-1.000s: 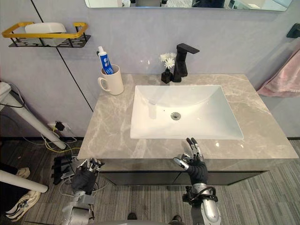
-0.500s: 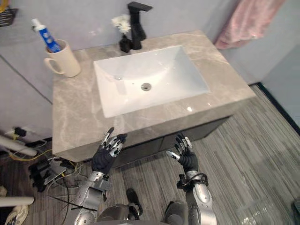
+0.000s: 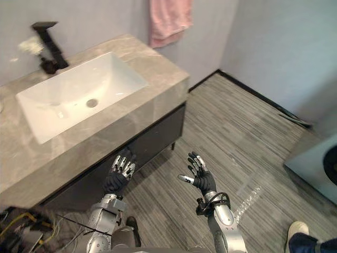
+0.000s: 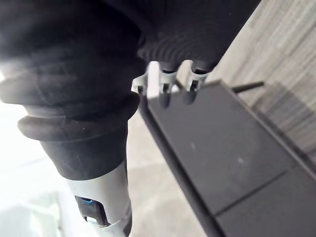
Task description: Organize washtable
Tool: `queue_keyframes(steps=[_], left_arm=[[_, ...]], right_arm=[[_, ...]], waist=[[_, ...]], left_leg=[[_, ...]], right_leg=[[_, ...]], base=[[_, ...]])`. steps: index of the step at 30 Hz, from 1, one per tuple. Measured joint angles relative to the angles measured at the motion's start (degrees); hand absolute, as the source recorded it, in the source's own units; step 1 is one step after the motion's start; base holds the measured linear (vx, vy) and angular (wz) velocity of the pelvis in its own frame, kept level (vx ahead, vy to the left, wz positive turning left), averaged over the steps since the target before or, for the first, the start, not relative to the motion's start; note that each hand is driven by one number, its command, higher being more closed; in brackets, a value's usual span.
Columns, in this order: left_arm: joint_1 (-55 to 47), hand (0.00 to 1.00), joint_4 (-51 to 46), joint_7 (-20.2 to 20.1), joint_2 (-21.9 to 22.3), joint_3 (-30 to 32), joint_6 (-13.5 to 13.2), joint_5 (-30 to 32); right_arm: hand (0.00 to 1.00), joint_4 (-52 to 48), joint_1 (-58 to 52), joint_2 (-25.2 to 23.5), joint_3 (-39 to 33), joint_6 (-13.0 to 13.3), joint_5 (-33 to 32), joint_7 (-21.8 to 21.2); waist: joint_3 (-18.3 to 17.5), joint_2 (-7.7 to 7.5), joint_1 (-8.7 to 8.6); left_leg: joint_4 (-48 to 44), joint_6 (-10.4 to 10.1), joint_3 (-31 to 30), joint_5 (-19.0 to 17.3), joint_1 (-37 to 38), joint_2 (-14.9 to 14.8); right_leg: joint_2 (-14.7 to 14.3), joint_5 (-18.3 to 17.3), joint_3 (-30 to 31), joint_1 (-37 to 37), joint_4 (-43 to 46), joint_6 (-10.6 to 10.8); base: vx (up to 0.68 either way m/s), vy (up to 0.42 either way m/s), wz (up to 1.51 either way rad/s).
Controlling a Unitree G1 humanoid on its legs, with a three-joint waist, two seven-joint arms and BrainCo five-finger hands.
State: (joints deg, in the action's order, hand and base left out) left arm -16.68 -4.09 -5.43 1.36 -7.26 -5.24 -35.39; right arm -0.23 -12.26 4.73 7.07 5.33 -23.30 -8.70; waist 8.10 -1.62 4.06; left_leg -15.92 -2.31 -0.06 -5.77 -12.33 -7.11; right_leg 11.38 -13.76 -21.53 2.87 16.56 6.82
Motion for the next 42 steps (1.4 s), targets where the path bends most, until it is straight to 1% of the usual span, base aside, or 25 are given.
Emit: queue_keyframes(steps=[2,3,5,7,8,9,13,16,18,22,26,27,29,30,31,33,34,35,36,37,38,39,40,41,42], left_arm=[[0.40,0.00,-0.04,0.51,0.26,0.08,-0.03,-0.01],[0.45,0.00,-0.05,0.63,0.41,0.12,-0.03,-0.03],[0.49,0.00,-0.15,0.73,0.40,0.27,-0.04,-0.02],[0.85,0.00,-0.44,0.81,0.33,0.41,-0.02,-0.01],[0.86,0.00,-0.69,0.81,0.35,0.51,-0.02,-0.01],[1.36,0.00,-0.92,0.81,0.62,0.60,-0.03,0.00],[2.86,0.00,-1.61,0.84,0.05,0.86,-0.10,-0.01],[2.07,0.00,-2.74,0.81,0.03,0.47,-0.27,0.02],[1.75,0.00,-2.74,0.81,0.07,0.00,-0.23,0.05],[1.77,0.00,-2.69,0.82,0.14,-0.16,-0.20,0.11],[1.62,0.00,-2.51,1.03,0.06,-1.17,-0.26,0.12],[1.61,0.00,-2.43,1.20,0.12,-1.49,-0.25,0.09],[1.74,0.00,-2.12,1.85,-0.01,-1.43,-0.25,0.10],[2.11,0.00,-1.71,1.92,-0.32,-0.89,-0.21,0.12],[2.33,0.00,-1.04,1.99,-0.47,-0.54,-0.20,0.23],[1.91,0.00,-0.99,2.05,-0.36,0.67,-0.18,1.18],[2.18,0.00,-1.00,2.13,-0.43,1.76,-0.13,2.04],[2.34,0.00,-1.01,2.16,-0.37,2.38,-0.12,2.39],[2.64,0.00,-1.08,2.28,-0.39,3.94,-0.14,2.39],[3.07,0.00,-1.02,2.77,0.24,5.53,-0.26,2.38],[3.29,0.00,-0.99,3.45,0.61,5.96,-0.25,2.37],[3.23,0.00,-0.98,4.21,0.76,5.91,-0.29,2.38],[3.40,0.00,-0.77,4.60,0.85,5.90,-0.18,2.38],[3.65,0.00,-0.51,4.72,1.35,5.63,-0.02,2.43],[3.92,0.00,-0.51,4.79,1.76,5.52,-0.05,2.47]], right_arm=[[0.00,0.02,0.68,-0.64,0.02,0.14,-2.01,0.06],[0.00,0.07,1.38,-0.76,0.15,0.15,-3.53,0.06],[0.00,0.18,2.06,-1.16,0.18,0.18,-4.83,0.09],[0.00,0.19,2.10,-1.60,0.16,0.37,-5.89,0.74],[0.00,0.20,2.19,-1.69,0.16,0.38,-6.01,0.91],[0.00,0.20,2.24,-1.97,0.06,0.47,-6.50,1.10],[0.00,1.07,2.15,-3.59,0.73,0.45,-7.04,1.27],[0.00,1.11,2.28,-5.31,0.81,0.45,-7.99,1.35],[0.00,1.17,2.18,-5.39,0.81,0.45,-8.91,1.45],[0.00,1.63,1.14,-5.40,0.81,0.25,-8.82,1.43],[0.00,1.59,-1.04,-5.50,-0.30,-0.84,-7.80,0.98],[0.00,1.28,-1.48,-5.71,-1.13,-0.85,-7.43,1.06],[0.00,0.76,-1.41,-6.70,-3.17,-0.82,-6.76,1.13],[0.00,0.58,-0.71,-7.38,-5.07,-0.62,-6.30,1.37],[0.00,0.43,-0.72,-8.16,-6.82,-0.23,-6.21,2.02],[0.00,-0.69,-0.55,-8.20,-7.54,0.89,-5.91,2.83],[0.00,-1.67,-0.61,-8.23,-8.39,1.15,-5.79,2.95],[0.00,-1.77,-0.50,-8.22,-8.34,1.17,-5.77,3.04],[0.00,-1.56,-0.41,-7.87,-8.82,1.15,-5.62,3.54],[0.00,-1.25,-0.18,-7.50,-9.07,1.11,-5.36,3.75],[0.00,-1.05,-0.14,-7.30,-9.23,1.11,-5.31,3.78],[0.00,-0.39,-0.19,-7.01,-9.17,0.92,-5.29,3.80],[0.00,0.26,0.45,-6.77,-8.91,0.73,-5.29,3.79],[0.00,0.37,0.30,-6.47,-8.80,0.49,-5.29,3.78],[0.00,0.37,0.07,-6.43,-8.84,0.41,-5.29,3.78]], waist=[[0.57,0.99,-0.02],[0.93,1.68,0.05],[1.07,1.91,0.08],[1.10,1.89,0.27],[1.06,1.96,0.48],[1.00,2.05,1.57],[0.89,1.32,1.70],[0.36,0.47,1.68],[0.28,0.44,1.61],[0.21,0.43,1.36],[0.11,0.22,0.24],[0.09,0.23,-0.36],[0.12,0.75,-0.33],[0.35,1.90,-0.35],[0.08,1.28,-1.25],[-0.07,1.03,-1.73],[-0.15,0.58,-2.53],[-0.07,0.80,-3.32],[-0.75,1.82,-3.11],[-0.67,2.23,-3.33],[-0.93,1.75,-3.63],[-1.32,1.15,-4.20],[-1.09,1.78,-4.38],[-1.57,3.36,-5.09],[-1.71,3.62,-4.86]], left_leg=[[-3.04,-0.94,-8.44,-2.59,-0.06,1.35],[-5.95,-3.57,-15.52,-4.84,-0.02,2.07],[-9.86,-5.43,-21.91,-8.03,0.09,2.75],[-12.90,-6.13,-29.39,-12.05,1.18,4.26],[-13.10,-6.44,-30.45,-13.24,1.72,4.32],[-12.95,-6.10,-31.27,-15.65,2.85,4.43],[-14.42,-4.70,-27.79,-16.77,2.81,5.20],[-15.09,-3.84,-24.14,-17.36,2.71,4.94],[-15.10,-3.50,-21.90,-17.65,2.64,4.37],[-15.11,-3.20,-17.77,-18.34,2.56,2.83],[-15.09,-2.17,-11.48,-19.15,2.84,1.92],[-14.98,-1.55,-8.43,-19.42,3.21,1.32],[-13.66,-0.29,-2.63,-18.96,4.27,-0.48],[-11.71,-0.36,3.96,-17.46,5.72,-4.04],[-9.40,-0.30,9.38,-16.53,8.43,-4.30],[-8.08,-0.20,17.40,-16.46,12.39,-4.40],[-7.89,-0.19,20.93,-16.51,14.28,-3.62],[-7.06,-0.16,22.04,-16.48,14.72,-3.62],[-3.74,-0.60,26.59,-16.30,16.88,-4.82],[-2.49,-1.26,31.11,-15.81,18.16,-4.73],[-2.30,-1.38,32.52,-15.79,18.91,-4.53],[-1.99,-1.87,34.99,-15.86,20.04,-3.82],[-2.13,-2.55,36.19,-16.07,20.54,-4.08],[-1.63,-3.38,37.00,-15.55,20.26,-5.62],[-1.70,-3.71,37.60,-15.37,20.36,-6.32]], right_leg=[[-0.79,-0.02,3.83,-0.79,-0.10,-0.04],[-1.76,-0.02,7.33,-1.28,-0.68,-0.04],[-2.96,0.05,11.54,-2.13,-1.05,0.08],[-4.02,1.59,16.23,-2.44,-2.93,1.05],[-4.26,2.20,17.68,-2.56,-3.68,1.18],[-4.40,3.65,20.93,-3.21,-4.93,2.19],[-4.02,9.09,29.79,-3.42,-10.13,1.03],[-3.83,10.07,33.99,-4.81,-10.96,2.02],[-4.07,10.97,36.25,-6.13,-11.24,2.65],[-5.21,14.14,39.97,-8.50,-12.91,2.60],[-6.35,18.16,44.31,-12.41,-12.88,2.09],[-7.15,20.74,43.87,-14.22,-12.87,0.97],[-9.80,30.10,37.88,-16.79,-16.16,-5.21],[-10.37,30.90,27.68,-17.50,-16.28,-10.60],[-8.28,21.93,13.47,-18.08,-7.89,-11.67],[-5.43,14.63,0.19,-17.05,-1.16,-11.24],[-5.22,16.11,-3.37,-17.48,-0.79,-10.88],[-6.08,17.29,-3.53,-17.42,-1.93,-11.20],[-8.52,18.68,-3.98,-17.04,-6.55,-10.56],[-6.35,12.50,-9.19,-18.31,-0.01,-13.73],[-3.92,8.84,-11.88,-18.90,5.53,-14.25],[-0.02,4.52,-15.50,-18.24,9.70,-11.26],[-1.87,5.03,-15.39,-18.47,8.71,-12.03],[-6.38,7.15,-13.05,-18.27,3.99,-12.94],[-8.02,8.02,-12.12,-18.06,2.31,-13.34]], base=[[-0.02,0.051,-1.21],[-0.03,0.144,-1.46],[-0.03,0.159,-1.22],[-0.04,0.221,-0.99],[-0.04,0.241,-1.15],[-0.03,0.270,-1.11],[-0.04,0.275,-0.71],[-0.06,0.135,-0.63],[-0.07,0.056,-0.64],[-0.10,0.074,-0.80],[-0.09,0.098,-0.95],[-0.14,0.120,-1.77],[-0.14,0.094,-2.29],[-0.06,0.023,-2.43],[-0.03,-0.009,-2.34],[0.02,-0.045,-2.25],[-0.03,-0.036,-2.07],[-0.10,-0.059,-1.87],[-0.04,-0.094,-1.83],[0.00,-0.119,-1.76],[0.11,-0.116,-1.41],[0.14,-0.110,-1.10],[0.15,-0.156,-1.24],[0.12,-0.142,-1.08],[0.11,-0.132,-0.96]])
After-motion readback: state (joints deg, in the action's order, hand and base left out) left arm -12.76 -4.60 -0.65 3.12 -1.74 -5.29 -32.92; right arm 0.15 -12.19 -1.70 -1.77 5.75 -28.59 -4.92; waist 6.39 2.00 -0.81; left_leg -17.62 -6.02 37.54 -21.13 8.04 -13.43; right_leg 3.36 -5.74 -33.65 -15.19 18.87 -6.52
